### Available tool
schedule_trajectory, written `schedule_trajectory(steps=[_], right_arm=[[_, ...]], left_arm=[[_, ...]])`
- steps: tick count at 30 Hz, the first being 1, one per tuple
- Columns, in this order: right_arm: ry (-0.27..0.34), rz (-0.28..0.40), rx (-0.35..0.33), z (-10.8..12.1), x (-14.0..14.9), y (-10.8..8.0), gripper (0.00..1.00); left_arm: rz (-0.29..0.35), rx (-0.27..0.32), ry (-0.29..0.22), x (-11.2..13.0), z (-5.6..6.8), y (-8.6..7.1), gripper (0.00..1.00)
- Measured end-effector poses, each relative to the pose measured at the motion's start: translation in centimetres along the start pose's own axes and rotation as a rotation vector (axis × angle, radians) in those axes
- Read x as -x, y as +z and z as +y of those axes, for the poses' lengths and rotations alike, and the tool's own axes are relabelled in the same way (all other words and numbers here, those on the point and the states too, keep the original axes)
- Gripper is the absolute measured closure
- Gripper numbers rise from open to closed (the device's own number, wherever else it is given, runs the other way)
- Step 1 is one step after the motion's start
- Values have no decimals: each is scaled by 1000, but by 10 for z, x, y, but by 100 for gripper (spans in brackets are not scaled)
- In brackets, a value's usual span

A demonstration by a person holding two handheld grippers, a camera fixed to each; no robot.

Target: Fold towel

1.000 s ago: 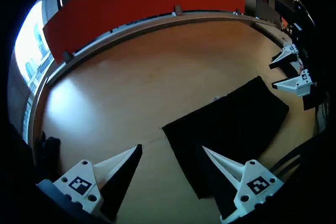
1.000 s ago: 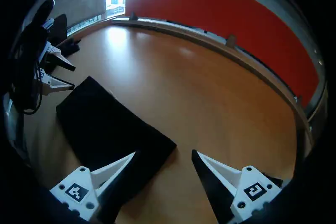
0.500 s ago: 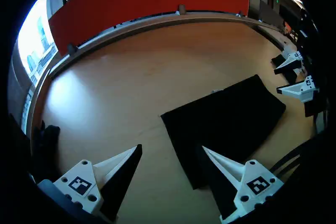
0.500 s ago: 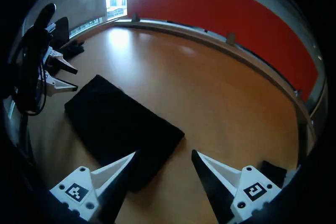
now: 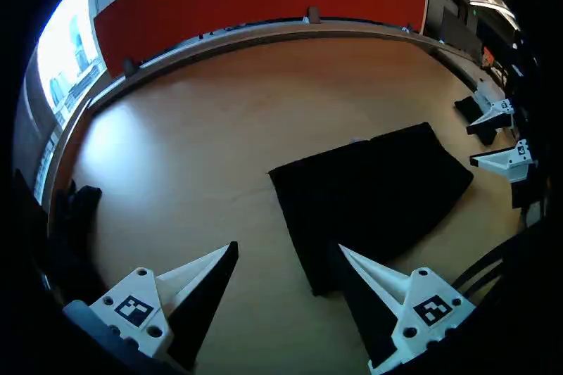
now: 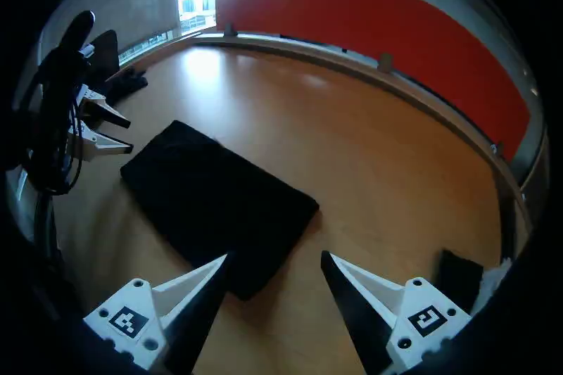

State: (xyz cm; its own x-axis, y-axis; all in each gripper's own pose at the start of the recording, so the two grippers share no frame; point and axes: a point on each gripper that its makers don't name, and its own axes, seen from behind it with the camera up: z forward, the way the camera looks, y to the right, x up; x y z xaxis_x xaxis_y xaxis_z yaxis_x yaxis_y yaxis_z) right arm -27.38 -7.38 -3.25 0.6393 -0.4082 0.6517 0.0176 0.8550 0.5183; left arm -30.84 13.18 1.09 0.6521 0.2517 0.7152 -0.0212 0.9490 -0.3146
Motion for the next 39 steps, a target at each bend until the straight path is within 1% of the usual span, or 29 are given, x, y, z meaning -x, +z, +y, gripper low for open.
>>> schedule_trajectory(steps=[8,18,21,26,30,39], right_arm=[[-15,4,-11,-3,-1,-1,7],[-53,8,-42,-8,-5,2,7],[-66,7,-53,-10,-6,3,7],[-90,6,-69,-13,-8,4,7],[-101,4,-80,-15,-9,5,7],[-122,-13,-97,-19,0,5,7]], left_arm=[[-2,-14,-28,7,-1,-6,6],[-9,-36,-85,21,-7,-16,6],[-8,-45,-106,25,-9,-20,6],[-10,-61,-158,34,-12,-26,6],[-12,-65,-191,40,-13,-31,6],[-15,-80,-208,49,-15,-40,6]])
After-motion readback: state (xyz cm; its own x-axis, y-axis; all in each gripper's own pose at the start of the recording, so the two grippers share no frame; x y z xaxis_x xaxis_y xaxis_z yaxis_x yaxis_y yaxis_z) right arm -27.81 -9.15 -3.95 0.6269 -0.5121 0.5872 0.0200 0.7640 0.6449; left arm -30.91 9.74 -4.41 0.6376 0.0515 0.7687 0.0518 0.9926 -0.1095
